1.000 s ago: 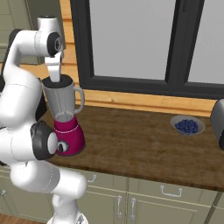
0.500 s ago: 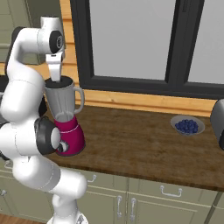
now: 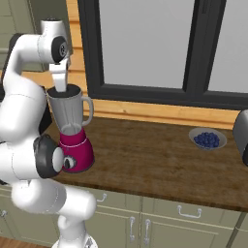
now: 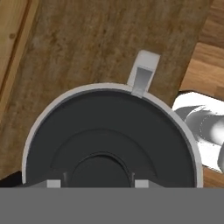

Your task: Close the lid blender by securely placing the lid on top.

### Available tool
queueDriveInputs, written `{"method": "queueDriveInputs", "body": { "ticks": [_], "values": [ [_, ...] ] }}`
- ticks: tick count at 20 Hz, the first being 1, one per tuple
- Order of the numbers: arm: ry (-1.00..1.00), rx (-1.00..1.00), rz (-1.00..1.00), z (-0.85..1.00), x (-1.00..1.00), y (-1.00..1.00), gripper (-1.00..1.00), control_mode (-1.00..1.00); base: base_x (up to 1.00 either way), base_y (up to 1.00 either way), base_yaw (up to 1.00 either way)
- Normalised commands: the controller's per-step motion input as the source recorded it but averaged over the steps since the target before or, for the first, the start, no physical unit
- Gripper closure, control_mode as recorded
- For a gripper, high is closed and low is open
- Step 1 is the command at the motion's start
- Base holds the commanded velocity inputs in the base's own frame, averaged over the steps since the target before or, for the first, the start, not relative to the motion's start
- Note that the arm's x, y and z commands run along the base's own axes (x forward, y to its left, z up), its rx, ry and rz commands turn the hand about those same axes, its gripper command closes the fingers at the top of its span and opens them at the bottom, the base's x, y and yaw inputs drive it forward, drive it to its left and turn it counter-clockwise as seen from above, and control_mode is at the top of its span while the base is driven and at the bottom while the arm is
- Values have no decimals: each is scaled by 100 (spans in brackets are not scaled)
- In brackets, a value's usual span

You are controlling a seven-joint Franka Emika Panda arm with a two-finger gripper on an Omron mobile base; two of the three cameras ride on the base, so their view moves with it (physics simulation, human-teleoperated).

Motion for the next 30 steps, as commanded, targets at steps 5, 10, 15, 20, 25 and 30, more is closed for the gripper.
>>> {"method": "queueDriveInputs", "body": {
  "ticks": [5, 10, 15, 20, 25, 30],
  "values": [
    [-11, 1, 0, 0, -5, 0, -100, -100, 0, 0, 0],
    [-7, 1, 0, 11, -12, -2, -100, -100, 0, 0, 0],
    [-15, 5, 0, 34, -79, -32, -100, -100, 0, 0, 0],
    [-21, 7, 0, 7, -98, -34, -100, -100, 0, 0, 0],
    [-23, 3, 4, 0, -97, -11, -100, -100, 0, 0, 0],
    [-25, 1, 8, 12, -59, -7, -100, -100, 0, 0, 0]
  ]
}}
